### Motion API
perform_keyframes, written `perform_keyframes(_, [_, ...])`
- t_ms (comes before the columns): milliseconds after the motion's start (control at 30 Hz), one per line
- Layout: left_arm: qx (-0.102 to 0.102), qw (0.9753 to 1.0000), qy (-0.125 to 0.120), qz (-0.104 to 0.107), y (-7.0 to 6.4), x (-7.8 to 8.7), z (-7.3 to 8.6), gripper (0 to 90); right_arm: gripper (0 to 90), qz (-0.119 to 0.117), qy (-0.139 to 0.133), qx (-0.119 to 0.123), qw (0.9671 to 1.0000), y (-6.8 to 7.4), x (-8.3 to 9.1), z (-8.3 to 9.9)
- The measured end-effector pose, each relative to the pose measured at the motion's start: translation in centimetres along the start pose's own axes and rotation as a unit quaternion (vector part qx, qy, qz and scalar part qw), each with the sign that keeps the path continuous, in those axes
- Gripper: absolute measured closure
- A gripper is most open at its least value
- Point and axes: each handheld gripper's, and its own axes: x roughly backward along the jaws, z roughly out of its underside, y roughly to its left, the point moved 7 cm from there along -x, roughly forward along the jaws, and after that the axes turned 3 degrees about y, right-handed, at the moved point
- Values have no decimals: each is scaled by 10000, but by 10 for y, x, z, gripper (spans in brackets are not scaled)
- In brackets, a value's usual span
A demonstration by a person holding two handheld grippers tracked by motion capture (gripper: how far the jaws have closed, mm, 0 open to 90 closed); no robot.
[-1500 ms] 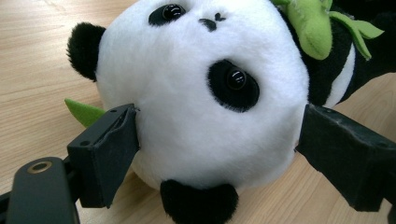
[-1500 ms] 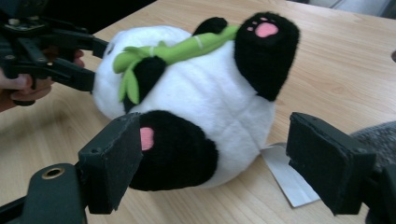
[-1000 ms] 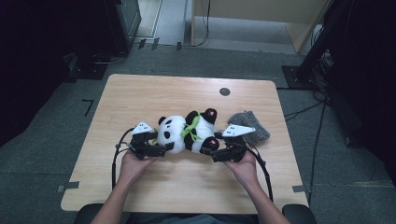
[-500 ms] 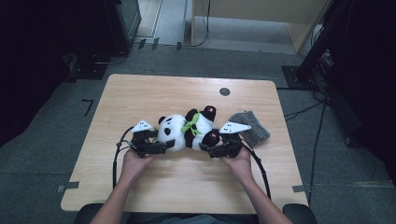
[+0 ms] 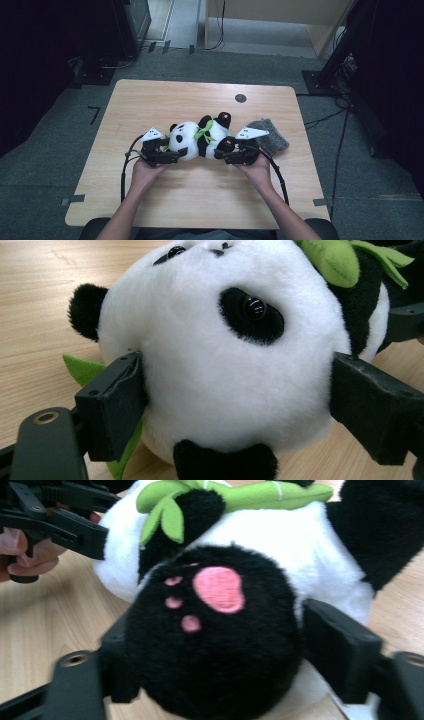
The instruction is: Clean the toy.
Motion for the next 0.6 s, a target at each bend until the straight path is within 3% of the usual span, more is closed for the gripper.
perform_keyframes(167, [-42, 10000, -24, -31, 0, -1, 0, 131, 366, 95, 45, 4, 9999, -1, -1, -2])
perform_keyframes(300, [-63, 10000, -32, -58, 1, -2, 0, 131, 501, 308, 148, 88, 9994, 2, -1, -4])
perform_keyframes(400, [-68, 9999, -49, -60, 2, -2, -1, 130, 541, 337, 167, 71, 9993, 2, 0, -4])
perform_keyframes(500, [-57, 10000, -47, -40, 2, -1, -2, 137, 586, 340, 236, -86, 9991, 1, 1, -6])
perform_keyframes(600, [-171, 9998, -128, -36, 3, 5, -5, 148, 613, 413, 295, -193, 9985, 2, 4, -13])
